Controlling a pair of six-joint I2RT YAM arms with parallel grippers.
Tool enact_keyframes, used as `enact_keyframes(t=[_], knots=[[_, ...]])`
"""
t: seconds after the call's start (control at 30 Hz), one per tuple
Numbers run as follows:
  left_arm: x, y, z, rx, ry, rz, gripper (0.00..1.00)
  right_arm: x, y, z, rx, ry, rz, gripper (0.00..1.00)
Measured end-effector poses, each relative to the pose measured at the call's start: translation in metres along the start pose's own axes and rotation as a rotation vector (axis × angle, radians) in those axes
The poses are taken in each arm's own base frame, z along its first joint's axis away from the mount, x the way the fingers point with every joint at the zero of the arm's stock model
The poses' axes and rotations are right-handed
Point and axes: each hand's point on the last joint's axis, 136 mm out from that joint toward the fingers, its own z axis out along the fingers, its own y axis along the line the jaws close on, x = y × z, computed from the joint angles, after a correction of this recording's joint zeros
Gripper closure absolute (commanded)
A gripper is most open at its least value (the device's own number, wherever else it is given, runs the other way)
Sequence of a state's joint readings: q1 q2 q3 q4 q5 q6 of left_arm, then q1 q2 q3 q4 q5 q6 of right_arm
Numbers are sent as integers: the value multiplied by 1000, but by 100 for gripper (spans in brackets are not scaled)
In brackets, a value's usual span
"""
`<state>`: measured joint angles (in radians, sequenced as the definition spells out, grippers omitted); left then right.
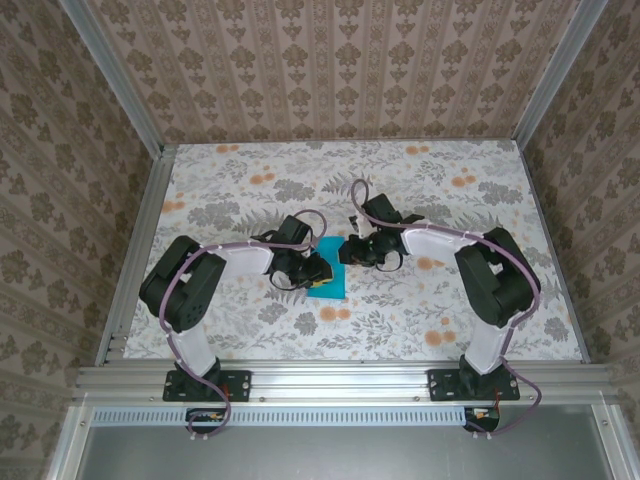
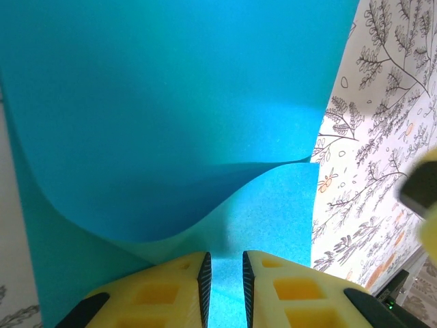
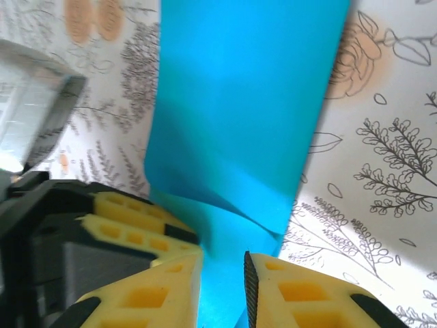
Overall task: Fold a paper plane with a square sheet of paper (pick it up from the middle)
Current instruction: Fold the triangle a second time at the center of the table.
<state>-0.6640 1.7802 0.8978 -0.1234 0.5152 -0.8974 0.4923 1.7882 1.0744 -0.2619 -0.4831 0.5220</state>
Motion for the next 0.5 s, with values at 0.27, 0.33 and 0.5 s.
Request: enact_keyframes(t=[0.27,0.33,0.5], knots=[[0,1,0,-10,-5,1,78,29,2,-9,-5,32,-8,85],[0,0,0,-13,-6,1,78,42,7,-7,-10,64,-19,85],[0,1,1,-20,-7,4,78,62,22,0,-23,115,-62,85]])
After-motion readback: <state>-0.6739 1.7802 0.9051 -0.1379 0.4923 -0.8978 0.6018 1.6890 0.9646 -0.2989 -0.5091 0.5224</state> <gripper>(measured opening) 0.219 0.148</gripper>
